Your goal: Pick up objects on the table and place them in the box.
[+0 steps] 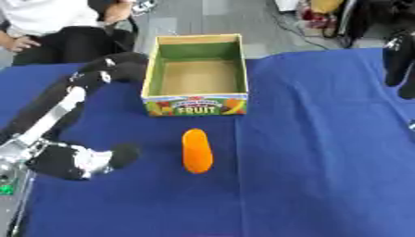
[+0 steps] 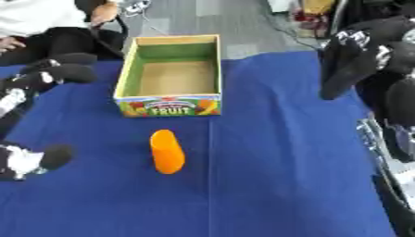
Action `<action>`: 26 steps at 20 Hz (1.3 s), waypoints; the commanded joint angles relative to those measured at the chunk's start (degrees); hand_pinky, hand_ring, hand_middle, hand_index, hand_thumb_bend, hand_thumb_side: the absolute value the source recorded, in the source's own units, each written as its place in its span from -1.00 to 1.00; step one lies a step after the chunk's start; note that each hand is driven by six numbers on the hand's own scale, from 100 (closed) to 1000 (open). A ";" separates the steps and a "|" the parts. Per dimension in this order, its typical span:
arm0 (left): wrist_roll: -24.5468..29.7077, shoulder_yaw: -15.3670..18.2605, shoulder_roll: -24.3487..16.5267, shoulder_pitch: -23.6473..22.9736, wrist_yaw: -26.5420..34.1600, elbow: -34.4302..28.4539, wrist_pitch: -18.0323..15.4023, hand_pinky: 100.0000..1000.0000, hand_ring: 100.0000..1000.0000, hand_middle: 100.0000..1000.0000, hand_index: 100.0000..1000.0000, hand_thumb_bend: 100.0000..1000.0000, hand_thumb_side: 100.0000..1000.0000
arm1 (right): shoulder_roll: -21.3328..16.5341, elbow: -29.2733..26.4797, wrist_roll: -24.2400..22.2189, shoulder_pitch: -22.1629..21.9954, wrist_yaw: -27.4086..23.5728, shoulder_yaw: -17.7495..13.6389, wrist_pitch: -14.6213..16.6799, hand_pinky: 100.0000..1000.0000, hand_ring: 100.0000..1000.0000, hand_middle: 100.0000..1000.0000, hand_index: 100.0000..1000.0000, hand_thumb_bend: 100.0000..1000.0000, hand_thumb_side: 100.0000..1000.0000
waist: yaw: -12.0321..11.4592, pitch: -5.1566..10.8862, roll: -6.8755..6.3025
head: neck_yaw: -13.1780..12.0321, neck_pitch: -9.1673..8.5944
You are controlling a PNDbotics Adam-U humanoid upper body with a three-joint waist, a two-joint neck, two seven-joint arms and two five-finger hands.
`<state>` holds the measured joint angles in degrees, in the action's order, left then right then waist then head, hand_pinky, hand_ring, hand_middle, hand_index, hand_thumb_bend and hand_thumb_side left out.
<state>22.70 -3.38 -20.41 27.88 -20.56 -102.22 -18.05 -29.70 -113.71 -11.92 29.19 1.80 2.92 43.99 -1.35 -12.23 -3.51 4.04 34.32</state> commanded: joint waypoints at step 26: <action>7.04 -6.36 2.88 8.47 -0.12 16.19 -1.10 0.28 0.49 0.81 0.91 1.00 0.11 | -0.63 -0.88 -4.77 0.72 -1.06 0.06 0.19 -1.00 -0.64 -0.75 -0.19 -1.00 1.00 | 0.79 1.33 -0.34 | -1.23 -0.05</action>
<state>29.25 -9.75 -17.24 35.17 -20.37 -85.65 -19.04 -29.68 -113.71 -16.46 29.18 1.09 3.21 44.12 -0.65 -11.96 -3.93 3.44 34.33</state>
